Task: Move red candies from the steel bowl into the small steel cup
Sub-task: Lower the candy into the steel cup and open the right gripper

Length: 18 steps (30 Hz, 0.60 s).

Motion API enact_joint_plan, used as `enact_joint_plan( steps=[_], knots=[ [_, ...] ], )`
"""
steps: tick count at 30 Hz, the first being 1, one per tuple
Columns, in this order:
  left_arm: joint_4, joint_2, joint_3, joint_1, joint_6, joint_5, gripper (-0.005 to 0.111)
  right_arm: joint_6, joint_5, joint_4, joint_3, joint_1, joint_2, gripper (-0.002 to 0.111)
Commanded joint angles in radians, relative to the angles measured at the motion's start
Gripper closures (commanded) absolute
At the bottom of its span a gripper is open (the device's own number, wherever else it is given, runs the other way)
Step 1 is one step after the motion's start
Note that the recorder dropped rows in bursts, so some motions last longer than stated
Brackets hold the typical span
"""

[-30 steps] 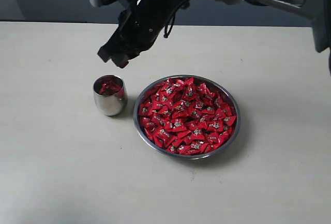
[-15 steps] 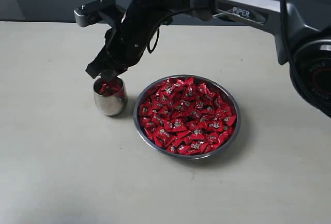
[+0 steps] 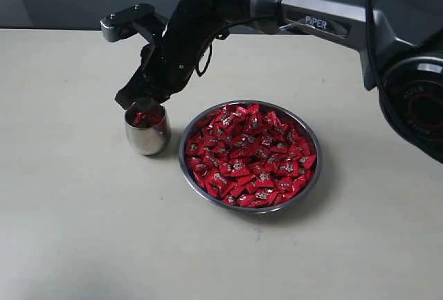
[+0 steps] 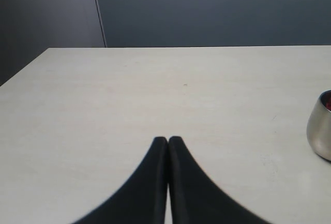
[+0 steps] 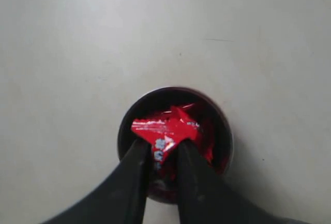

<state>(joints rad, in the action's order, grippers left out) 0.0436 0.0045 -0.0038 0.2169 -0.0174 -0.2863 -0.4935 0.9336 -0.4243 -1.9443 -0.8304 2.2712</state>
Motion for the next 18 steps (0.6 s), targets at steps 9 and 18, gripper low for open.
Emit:
enact_joint_plan(
  steps=[9, 18],
  knots=[
    [0.001, -0.004, 0.004, 0.001, -0.003, 0.002, 0.106, -0.012, -0.047, -0.004, -0.006, -0.008, 0.001, 0.109],
    [0.001, -0.004, 0.004, 0.001, -0.003, 0.002, 0.106, -0.012, -0.024, 0.011, -0.006, -0.008, 0.010, 0.092]
  ],
)
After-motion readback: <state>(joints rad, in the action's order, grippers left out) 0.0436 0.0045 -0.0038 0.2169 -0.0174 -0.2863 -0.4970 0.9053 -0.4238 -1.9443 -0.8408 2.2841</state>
